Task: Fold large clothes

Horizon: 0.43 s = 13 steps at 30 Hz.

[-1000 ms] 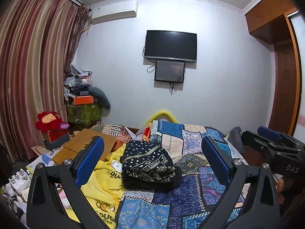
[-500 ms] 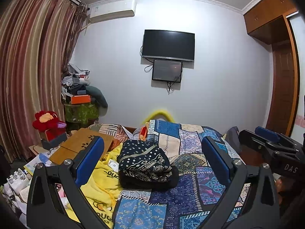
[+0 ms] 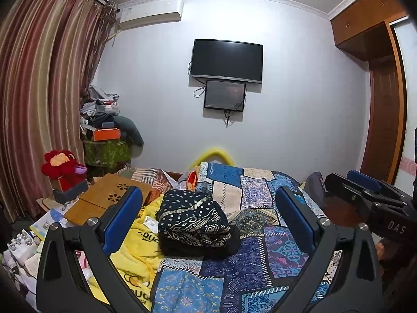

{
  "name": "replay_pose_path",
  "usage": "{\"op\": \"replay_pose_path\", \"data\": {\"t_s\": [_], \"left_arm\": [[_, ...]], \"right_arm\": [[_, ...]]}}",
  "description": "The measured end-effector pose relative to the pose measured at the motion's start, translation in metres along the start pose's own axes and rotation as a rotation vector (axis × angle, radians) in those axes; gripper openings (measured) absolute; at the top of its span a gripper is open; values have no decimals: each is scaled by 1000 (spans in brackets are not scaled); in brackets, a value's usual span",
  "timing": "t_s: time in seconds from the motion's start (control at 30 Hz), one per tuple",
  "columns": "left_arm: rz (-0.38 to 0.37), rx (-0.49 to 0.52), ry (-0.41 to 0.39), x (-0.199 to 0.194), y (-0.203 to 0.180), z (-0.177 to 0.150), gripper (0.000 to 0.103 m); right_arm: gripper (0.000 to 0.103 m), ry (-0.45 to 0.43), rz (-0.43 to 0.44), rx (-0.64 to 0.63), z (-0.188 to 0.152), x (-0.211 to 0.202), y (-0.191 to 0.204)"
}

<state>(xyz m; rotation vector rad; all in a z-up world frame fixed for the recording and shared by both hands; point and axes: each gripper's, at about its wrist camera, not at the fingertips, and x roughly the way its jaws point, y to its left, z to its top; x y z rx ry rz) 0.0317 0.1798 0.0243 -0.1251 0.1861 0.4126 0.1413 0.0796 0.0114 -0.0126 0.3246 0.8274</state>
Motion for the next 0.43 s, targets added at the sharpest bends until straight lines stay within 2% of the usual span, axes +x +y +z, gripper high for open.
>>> {"op": "replay_pose_path", "data": {"t_s": [0.43], "left_arm": [[9,16,-2,-2,-2,1,103]], "right_arm": [[85,2,-4,3,0,-1,1]]}}
